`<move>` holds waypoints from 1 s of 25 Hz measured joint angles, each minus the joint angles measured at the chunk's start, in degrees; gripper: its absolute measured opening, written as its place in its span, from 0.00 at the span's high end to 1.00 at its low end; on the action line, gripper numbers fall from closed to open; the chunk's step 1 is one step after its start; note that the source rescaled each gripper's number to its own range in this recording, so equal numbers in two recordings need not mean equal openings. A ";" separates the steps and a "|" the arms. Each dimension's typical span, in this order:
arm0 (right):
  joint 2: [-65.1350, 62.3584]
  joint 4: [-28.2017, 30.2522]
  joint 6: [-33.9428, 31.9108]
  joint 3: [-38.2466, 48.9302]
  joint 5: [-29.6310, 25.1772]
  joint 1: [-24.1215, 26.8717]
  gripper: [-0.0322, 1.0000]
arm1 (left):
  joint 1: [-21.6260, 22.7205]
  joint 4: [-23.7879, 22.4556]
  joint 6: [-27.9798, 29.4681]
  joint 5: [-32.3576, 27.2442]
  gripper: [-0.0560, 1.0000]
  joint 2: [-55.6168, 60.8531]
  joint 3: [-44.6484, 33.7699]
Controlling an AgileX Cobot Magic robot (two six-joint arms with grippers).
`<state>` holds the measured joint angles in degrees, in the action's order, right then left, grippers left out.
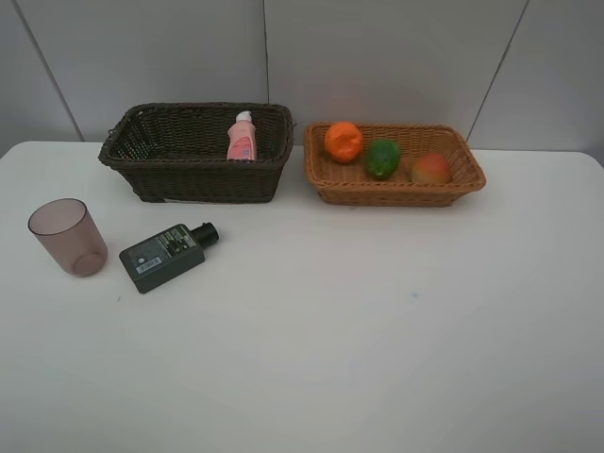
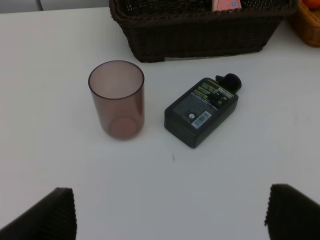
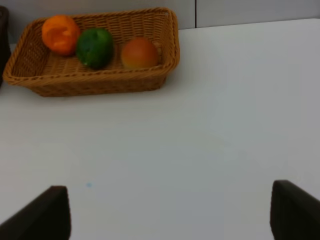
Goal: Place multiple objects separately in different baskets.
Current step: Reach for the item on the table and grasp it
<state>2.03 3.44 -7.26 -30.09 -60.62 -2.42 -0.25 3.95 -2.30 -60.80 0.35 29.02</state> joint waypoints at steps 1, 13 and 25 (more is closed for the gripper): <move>0.00 0.00 0.00 0.00 0.00 0.00 0.29 | 0.00 0.00 0.00 0.00 0.02 0.00 0.00; 0.00 0.00 0.00 0.00 0.00 0.00 0.29 | 0.00 0.00 0.00 0.00 0.02 0.00 0.00; 0.00 0.00 0.01 0.00 0.00 0.00 0.29 | 0.00 0.00 0.00 0.00 0.02 0.00 0.00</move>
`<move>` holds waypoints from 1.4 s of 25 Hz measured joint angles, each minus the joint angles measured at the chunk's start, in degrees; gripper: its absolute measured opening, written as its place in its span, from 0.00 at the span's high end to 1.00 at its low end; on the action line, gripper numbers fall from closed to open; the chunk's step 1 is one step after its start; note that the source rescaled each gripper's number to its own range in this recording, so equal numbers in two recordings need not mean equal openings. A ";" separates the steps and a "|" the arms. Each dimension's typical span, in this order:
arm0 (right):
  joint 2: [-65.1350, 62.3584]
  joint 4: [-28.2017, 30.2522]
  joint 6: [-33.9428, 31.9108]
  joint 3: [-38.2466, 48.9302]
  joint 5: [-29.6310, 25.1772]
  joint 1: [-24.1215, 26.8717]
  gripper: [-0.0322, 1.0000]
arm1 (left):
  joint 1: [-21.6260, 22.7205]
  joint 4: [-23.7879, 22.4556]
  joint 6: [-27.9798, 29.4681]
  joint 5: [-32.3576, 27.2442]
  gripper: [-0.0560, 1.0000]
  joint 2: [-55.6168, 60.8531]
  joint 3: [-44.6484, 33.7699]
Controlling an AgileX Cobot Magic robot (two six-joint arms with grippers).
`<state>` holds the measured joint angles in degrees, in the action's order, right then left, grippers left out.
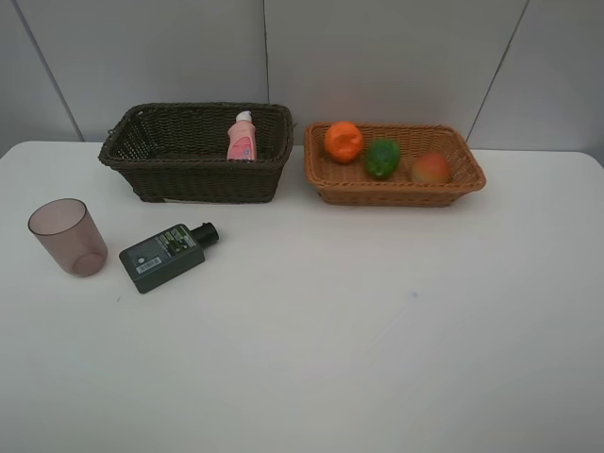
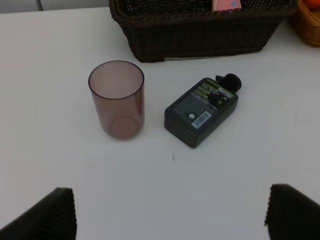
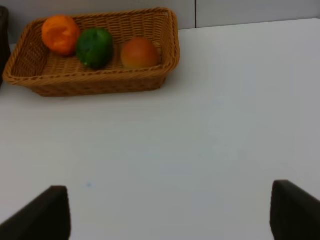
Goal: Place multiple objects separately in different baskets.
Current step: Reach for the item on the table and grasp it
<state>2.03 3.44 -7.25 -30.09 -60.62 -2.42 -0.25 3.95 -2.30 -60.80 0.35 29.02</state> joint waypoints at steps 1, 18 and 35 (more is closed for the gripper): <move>0.00 0.00 0.00 0.00 0.00 0.00 0.29 | 0.00 0.00 0.00 0.00 0.02 0.00 0.00; 0.00 -0.04 0.00 0.00 0.00 0.00 0.29 | -2.04 0.05 0.00 0.00 0.02 -1.35 0.00; 0.00 -0.04 0.00 0.00 0.00 0.00 0.29 | -4.96 -1.34 -0.25 5.91 0.02 -53.54 13.93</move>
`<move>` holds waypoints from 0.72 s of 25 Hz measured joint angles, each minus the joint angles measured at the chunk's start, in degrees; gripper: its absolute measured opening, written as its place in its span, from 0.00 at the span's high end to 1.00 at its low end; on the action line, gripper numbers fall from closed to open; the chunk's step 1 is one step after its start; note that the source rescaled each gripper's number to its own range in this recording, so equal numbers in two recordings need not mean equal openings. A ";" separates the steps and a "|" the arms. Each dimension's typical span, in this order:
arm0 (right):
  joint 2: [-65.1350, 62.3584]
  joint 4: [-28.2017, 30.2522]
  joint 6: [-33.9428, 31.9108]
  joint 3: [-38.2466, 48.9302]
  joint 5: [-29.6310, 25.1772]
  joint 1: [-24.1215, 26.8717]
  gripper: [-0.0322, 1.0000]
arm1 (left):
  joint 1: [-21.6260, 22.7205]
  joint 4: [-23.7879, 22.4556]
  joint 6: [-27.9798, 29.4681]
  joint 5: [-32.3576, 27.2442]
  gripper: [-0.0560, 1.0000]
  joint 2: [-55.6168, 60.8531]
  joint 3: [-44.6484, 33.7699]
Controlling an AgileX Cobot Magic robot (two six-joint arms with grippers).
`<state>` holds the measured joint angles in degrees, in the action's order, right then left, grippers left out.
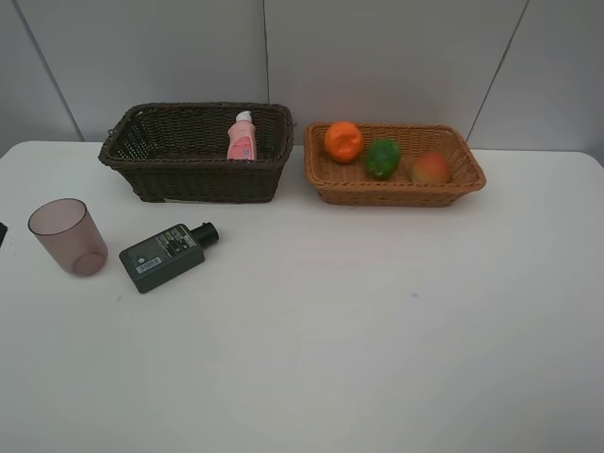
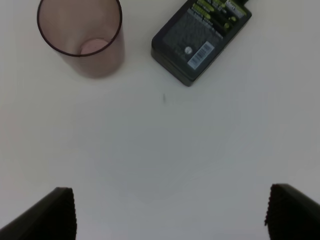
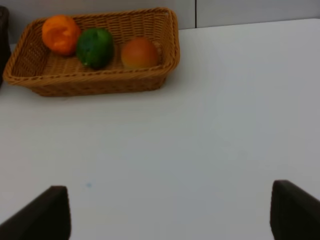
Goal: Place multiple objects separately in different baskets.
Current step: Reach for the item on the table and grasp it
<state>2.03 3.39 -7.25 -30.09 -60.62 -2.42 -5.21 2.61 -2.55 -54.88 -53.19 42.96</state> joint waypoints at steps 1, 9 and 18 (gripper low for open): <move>0.00 0.00 0.00 0.00 0.00 0.00 0.29 | -0.46 -0.85 -0.26 0.12 0.02 -2.84 1.19; 0.00 0.00 0.00 0.00 0.00 0.00 0.29 | -1.01 -4.43 -1.96 2.68 0.02 -22.45 10.84; 0.00 0.00 0.00 0.00 0.00 0.00 0.29 | -1.01 -4.43 -2.14 13.99 0.02 -36.07 11.44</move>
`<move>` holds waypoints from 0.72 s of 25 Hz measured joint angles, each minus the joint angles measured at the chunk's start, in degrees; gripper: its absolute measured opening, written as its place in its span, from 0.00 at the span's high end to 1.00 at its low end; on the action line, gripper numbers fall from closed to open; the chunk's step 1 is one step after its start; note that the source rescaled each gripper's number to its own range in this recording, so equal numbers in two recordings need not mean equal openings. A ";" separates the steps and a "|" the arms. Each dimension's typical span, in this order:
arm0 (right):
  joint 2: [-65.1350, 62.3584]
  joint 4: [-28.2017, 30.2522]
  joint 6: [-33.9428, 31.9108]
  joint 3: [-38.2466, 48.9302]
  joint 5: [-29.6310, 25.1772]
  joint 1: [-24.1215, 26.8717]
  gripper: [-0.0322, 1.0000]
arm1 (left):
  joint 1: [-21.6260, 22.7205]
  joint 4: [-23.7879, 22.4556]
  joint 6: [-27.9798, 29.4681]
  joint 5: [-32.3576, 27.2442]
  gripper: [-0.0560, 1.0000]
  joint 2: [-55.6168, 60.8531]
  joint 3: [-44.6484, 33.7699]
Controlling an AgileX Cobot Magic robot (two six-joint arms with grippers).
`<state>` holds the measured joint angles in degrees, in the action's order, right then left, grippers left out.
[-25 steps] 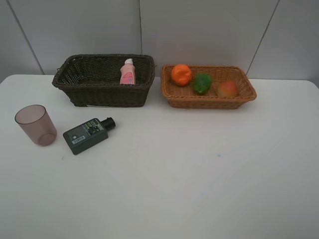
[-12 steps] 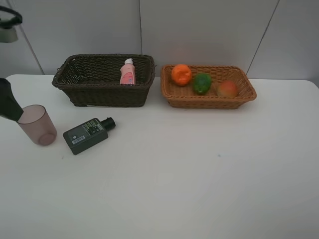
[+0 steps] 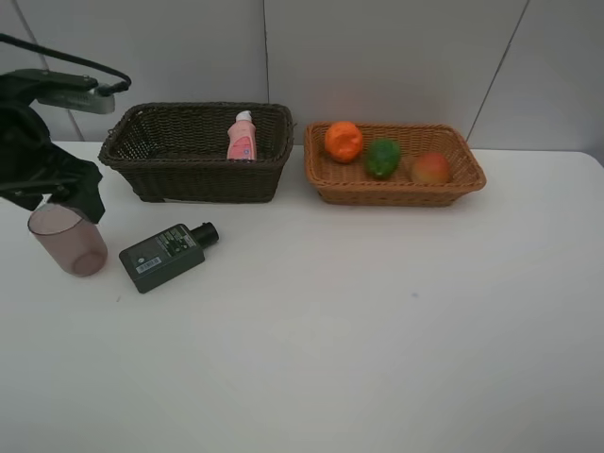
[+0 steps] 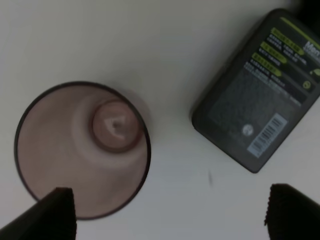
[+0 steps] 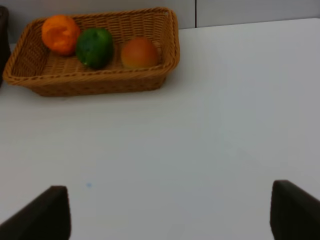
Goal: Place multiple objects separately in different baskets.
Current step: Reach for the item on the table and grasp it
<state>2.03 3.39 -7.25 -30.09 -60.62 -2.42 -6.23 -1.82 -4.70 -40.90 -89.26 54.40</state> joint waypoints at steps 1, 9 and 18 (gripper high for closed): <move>0.00 0.00 0.00 0.00 0.00 0.00 0.29 | 0.00 0.00 0.00 1.20 0.02 -1.00 0.00; 0.00 0.00 0.00 0.00 0.00 0.00 0.29 | 0.00 0.00 0.00 6.89 0.02 -7.84 0.02; 0.00 0.00 0.00 0.00 0.00 0.00 0.29 | 0.00 -0.04 0.00 9.71 0.02 -13.49 0.06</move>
<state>2.03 3.39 -7.25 -30.09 -60.62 -2.42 -6.23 -1.86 -4.70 -31.19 -102.75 54.46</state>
